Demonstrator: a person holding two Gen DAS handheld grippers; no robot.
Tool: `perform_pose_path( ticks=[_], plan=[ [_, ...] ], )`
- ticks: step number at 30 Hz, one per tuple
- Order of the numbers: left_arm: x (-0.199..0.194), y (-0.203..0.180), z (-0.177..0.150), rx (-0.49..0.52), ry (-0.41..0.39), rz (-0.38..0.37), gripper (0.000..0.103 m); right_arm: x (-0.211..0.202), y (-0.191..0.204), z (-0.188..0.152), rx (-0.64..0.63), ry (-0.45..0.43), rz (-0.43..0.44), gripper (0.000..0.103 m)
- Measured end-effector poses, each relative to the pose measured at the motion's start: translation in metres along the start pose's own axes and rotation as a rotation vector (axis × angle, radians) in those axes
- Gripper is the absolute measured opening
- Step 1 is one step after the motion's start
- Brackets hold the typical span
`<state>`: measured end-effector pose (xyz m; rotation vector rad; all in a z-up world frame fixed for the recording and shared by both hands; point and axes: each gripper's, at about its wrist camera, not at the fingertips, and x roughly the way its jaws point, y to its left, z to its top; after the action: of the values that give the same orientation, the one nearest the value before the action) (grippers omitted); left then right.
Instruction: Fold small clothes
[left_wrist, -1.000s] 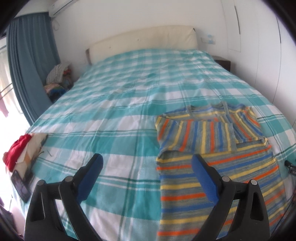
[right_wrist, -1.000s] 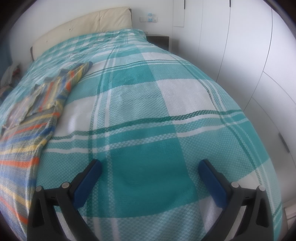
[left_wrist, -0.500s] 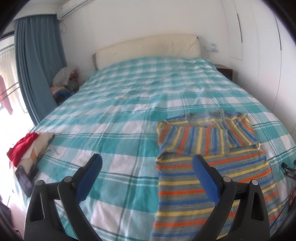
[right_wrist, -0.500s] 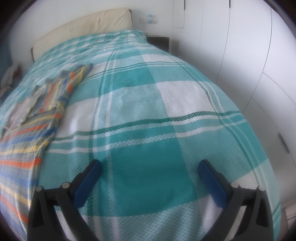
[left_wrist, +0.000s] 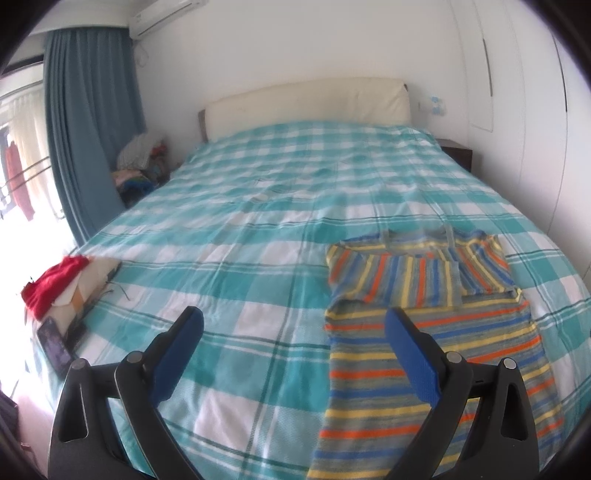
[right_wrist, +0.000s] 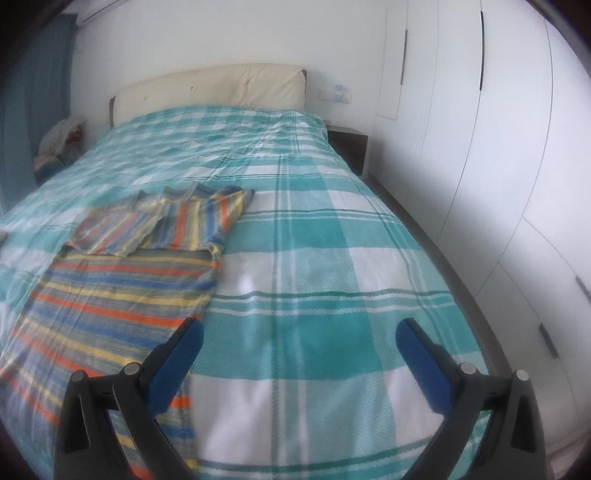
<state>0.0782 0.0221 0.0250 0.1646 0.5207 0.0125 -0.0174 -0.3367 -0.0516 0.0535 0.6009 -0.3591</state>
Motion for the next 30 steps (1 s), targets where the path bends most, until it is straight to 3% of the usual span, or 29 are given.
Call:
perform_pose_path(
  ticks=[5, 14, 30],
  plan=[
    [-0.002, -0.001, -0.002, 0.0, -0.002, 0.001, 0.099, -0.027, 0.021, 0.004, -0.041, -0.013, 0.031, 0.102],
    [-0.002, 0.004, -0.007, -0.003, 0.017, 0.009, 0.1, -0.038, 0.06, 0.002, -0.118, -0.016, 0.076, 0.102],
    [0.022, -0.009, -0.05, 0.046, 0.154, -0.02, 0.1, -0.039, 0.087, -0.017, -0.155, 0.03, 0.144, 0.102]
  ],
)
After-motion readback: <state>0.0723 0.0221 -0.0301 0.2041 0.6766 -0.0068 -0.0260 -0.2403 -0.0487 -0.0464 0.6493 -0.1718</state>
